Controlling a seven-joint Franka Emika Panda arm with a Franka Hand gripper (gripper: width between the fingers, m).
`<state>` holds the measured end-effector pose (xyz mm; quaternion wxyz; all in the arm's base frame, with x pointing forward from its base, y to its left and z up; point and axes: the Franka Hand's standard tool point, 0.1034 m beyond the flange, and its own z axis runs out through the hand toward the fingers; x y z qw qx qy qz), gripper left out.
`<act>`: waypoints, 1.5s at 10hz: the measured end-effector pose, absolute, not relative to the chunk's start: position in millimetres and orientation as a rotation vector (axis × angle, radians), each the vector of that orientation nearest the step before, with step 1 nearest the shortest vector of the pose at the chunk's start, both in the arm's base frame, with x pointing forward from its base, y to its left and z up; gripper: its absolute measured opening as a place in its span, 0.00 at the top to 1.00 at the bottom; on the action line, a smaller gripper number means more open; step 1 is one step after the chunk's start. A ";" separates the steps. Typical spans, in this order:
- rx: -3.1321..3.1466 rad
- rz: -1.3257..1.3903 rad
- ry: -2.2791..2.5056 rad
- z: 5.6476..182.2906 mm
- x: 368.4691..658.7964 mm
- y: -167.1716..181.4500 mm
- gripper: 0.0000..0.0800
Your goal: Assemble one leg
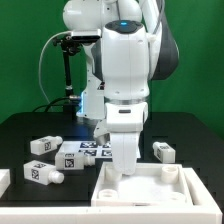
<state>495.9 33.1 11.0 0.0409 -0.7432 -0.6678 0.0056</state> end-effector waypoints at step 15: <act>-2.295 0.022 -2.000 25.6 507.9 34.7 0.36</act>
Offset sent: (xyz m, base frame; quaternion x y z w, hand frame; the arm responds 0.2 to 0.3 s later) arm 0.0099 0.0416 0.0024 0.0246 0.0750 -0.0830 0.9934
